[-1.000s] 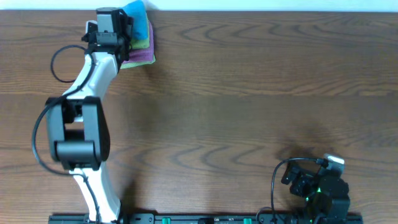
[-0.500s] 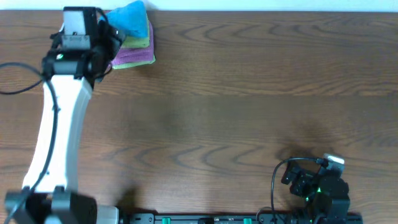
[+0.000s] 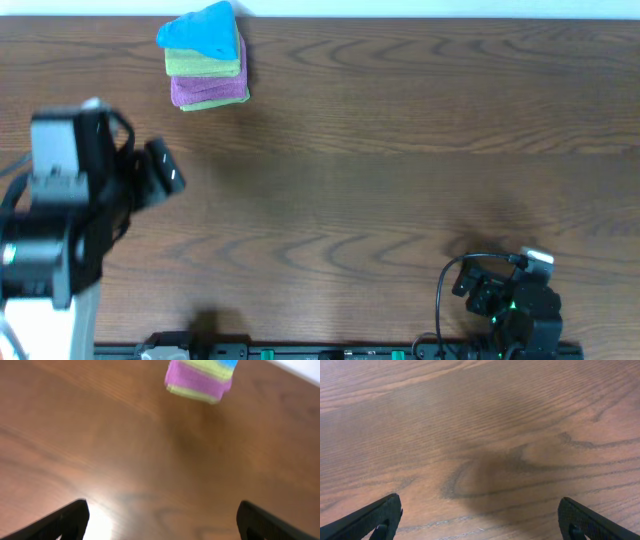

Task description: Fold the cloth

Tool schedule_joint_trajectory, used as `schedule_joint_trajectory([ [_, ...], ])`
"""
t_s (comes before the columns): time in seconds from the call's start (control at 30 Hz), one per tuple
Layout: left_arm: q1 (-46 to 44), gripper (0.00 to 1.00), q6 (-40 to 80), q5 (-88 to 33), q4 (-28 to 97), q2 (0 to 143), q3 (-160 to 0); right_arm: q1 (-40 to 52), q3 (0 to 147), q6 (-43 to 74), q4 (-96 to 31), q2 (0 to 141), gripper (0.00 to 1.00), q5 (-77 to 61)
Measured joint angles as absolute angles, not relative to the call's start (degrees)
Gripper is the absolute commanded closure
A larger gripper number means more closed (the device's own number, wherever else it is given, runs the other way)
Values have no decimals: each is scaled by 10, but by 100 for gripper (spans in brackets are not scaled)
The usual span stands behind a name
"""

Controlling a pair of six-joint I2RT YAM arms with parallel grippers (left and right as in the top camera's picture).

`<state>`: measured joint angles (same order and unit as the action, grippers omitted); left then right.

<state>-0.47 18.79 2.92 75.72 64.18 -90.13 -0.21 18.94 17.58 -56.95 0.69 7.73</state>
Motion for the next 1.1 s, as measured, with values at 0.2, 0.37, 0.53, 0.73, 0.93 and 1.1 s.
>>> schedule_joint_trajectory([
  [0.2,-5,5,78,35,777,536,-836,-2,189,176,-569,7,1,77],
  [0.37,-5,5,7,37,698,442,-684,-2,189,176,-569,7,1,77],
  [0.53,-5,5,-26,36,594,376,-521,-2,189,176,-569,7,1,77],
  [0.73,-5,5,-69,-11,481,312,-328,-2,189,176,-569,7,1,78],
  [0.93,-5,5,-78,-42,474,234,-253,-2,189,176,-569,7,1,77],
  [1.1,-5,5,-89,-46,512,182,-250,-2,189,176,-569,7,1,77],
])
